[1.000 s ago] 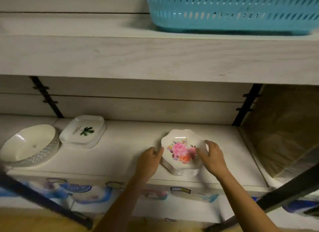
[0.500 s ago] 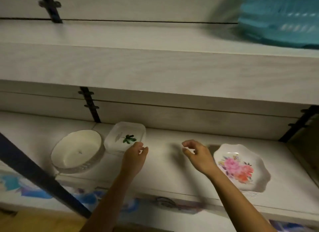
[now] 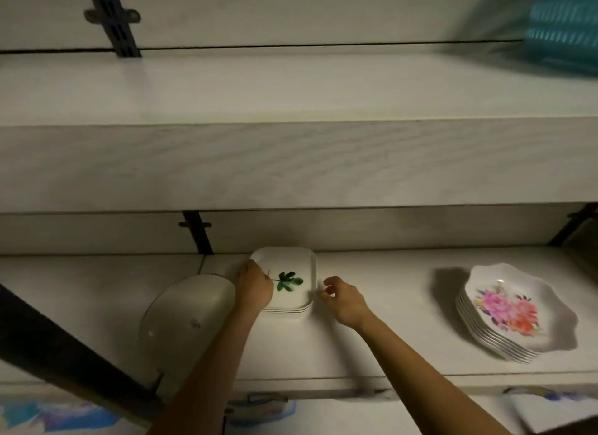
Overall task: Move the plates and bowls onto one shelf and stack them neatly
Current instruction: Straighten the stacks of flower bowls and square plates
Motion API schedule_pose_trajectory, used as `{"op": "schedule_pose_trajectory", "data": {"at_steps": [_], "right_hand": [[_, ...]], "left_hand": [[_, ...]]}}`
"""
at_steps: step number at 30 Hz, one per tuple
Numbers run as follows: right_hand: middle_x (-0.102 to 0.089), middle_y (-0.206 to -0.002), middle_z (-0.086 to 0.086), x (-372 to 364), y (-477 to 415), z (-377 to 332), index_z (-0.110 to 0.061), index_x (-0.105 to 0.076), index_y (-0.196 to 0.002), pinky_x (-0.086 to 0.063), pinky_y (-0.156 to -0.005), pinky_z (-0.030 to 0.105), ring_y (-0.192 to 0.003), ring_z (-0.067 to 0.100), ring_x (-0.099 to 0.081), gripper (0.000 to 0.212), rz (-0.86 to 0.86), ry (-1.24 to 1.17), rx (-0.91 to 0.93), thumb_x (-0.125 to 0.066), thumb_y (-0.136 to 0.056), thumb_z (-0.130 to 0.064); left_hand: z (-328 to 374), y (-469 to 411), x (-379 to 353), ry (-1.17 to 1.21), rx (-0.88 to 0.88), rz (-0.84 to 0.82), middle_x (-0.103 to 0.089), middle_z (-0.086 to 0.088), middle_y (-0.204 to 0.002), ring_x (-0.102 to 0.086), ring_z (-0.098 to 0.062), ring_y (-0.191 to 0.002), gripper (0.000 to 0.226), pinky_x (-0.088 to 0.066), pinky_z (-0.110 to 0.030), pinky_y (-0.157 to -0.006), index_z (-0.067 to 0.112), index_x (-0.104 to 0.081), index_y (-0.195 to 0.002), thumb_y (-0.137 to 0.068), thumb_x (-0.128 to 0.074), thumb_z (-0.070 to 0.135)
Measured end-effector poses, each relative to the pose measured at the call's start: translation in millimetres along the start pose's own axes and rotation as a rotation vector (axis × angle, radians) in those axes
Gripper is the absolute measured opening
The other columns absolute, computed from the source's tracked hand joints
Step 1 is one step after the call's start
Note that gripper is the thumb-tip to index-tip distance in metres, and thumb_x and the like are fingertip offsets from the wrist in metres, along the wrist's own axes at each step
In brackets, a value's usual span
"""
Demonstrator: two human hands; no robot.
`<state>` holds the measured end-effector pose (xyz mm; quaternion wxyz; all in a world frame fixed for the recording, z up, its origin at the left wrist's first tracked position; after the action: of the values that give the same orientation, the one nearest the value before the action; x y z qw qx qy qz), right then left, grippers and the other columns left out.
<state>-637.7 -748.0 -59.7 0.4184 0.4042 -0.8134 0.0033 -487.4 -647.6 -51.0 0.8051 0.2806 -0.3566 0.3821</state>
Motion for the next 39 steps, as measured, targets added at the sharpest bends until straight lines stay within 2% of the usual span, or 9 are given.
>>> {"op": "schedule_pose_trajectory", "data": {"at_steps": [7, 11, 16, 20, 25, 29, 32, 34, 39], "right_hand": [[-0.057, -0.13, 0.014, -23, -13, -9, -0.006, -0.042, -0.131, -0.043, -0.094, 0.036, -0.116, 0.033, -0.054, 0.044, -0.06, -0.007, -0.071, -0.047, -0.094, -0.029], [-0.06, -0.125, 0.014, -14, -14, 1, -0.007, -0.045, -0.131, -0.044, -0.094, 0.035, -0.114, 0.033, -0.056, 0.042, -0.034, -0.058, -0.085, -0.048, -0.093, -0.025], [-0.065, -0.097, 0.007, 15, -5, 39, -0.011, -0.054, -0.124, -0.05, -0.09, 0.039, -0.097, 0.032, -0.062, 0.036, 0.033, -0.109, -0.123, -0.049, -0.09, -0.021], [-0.066, -0.083, 0.005, 47, 2, 75, -0.01, -0.067, -0.106, -0.054, -0.087, 0.043, -0.09, 0.032, -0.067, 0.028, 0.182, -0.189, -0.168, -0.054, -0.09, -0.028], [-0.066, -0.108, 0.013, 59, 22, 111, -0.003, -0.054, -0.124, -0.051, -0.093, 0.048, -0.096, 0.034, -0.065, 0.043, 0.237, -0.384, -0.245, -0.054, -0.091, -0.031], [-0.063, -0.116, 0.019, 54, 53, 122, -0.009, -0.039, -0.128, -0.057, -0.08, 0.041, -0.087, 0.031, -0.068, 0.057, 0.103, -0.474, -0.324, -0.059, -0.087, -0.042], [-0.067, -0.097, 0.017, 44, 73, 111, -0.006, -0.044, -0.103, -0.058, -0.059, 0.029, -0.065, 0.026, -0.067, 0.036, -0.084, -0.588, -0.335, -0.06, -0.088, -0.035], [-0.068, -0.091, 0.014, 39, 68, 108, -0.004, -0.048, -0.088, -0.059, -0.07, 0.036, -0.071, 0.029, -0.068, 0.031, -0.055, -0.518, -0.302, -0.059, -0.089, -0.033], [-0.07, -0.108, 0.018, 44, 56, 106, 0.003, -0.06, -0.111, -0.052, -0.093, 0.038, -0.096, 0.03, -0.066, 0.04, -0.036, -0.221, -0.25, -0.05, -0.09, -0.03]], "left_hand": [[-3, -21, -1, -0.322, 0.028, -0.171, -0.056, -0.02, -0.127, -0.059, -0.031, -0.112, 0.046, -0.053, -0.036, -0.09, -0.001, -0.039, -0.136, -0.09, -0.042, 0.001], [5, -24, 4, -0.416, -0.006, -0.131, -0.057, -0.018, -0.127, -0.056, -0.03, -0.116, 0.036, -0.047, -0.032, -0.092, -0.001, -0.047, -0.127, -0.092, -0.045, 0.005], [23, -13, -11, -0.306, -0.019, -0.137, -0.057, -0.021, -0.127, -0.056, -0.033, -0.114, 0.038, -0.047, -0.034, -0.091, -0.004, -0.047, -0.125, -0.088, -0.044, 0.002], [44, 17, -33, -0.062, 0.044, -0.26, -0.056, -0.017, -0.126, -0.059, -0.031, -0.109, 0.085, -0.049, -0.028, -0.074, 0.012, -0.006, -0.148, -0.08, -0.056, 0.004], [51, 60, -59, 0.169, 0.091, -0.278, -0.06, -0.012, -0.121, -0.06, -0.024, -0.088, 0.071, -0.052, -0.025, -0.047, 0.016, -0.038, -0.136, -0.071, -0.065, 0.005], [50, 81, -69, 0.09, 0.061, -0.161, -0.066, -0.013, -0.115, -0.066, -0.03, -0.087, 0.054, -0.054, -0.031, -0.07, 0.008, -0.049, -0.123, -0.073, -0.067, 0.018], [50, 96, -76, 0.034, 0.043, -0.151, -0.064, -0.013, -0.119, -0.063, -0.03, -0.102, 0.051, -0.05, -0.029, -0.078, 0.007, -0.048, -0.123, -0.077, -0.065, 0.02], [52, 105, -82, 0.023, 0.027, -0.159, -0.063, -0.012, -0.121, -0.061, -0.029, -0.107, 0.049, -0.046, -0.026, -0.074, 0.005, -0.048, -0.121, -0.078, -0.065, 0.02], [48, 117, -87, 0.045, 0.086, -0.123, -0.051, -0.016, -0.126, -0.056, -0.032, -0.109, 0.059, -0.045, -0.03, -0.078, 0.0, -0.039, -0.12, -0.078, -0.066, 0.031]]}}
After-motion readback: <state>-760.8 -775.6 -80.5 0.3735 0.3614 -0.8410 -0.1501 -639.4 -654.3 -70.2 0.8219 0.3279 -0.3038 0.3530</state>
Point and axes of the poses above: each hand's wrist, its own y-axis away from the middle knuckle, its own x-axis out of the back of the hand, z = x × y, the point moved 3 cm from there along -y, towards the middle knuckle
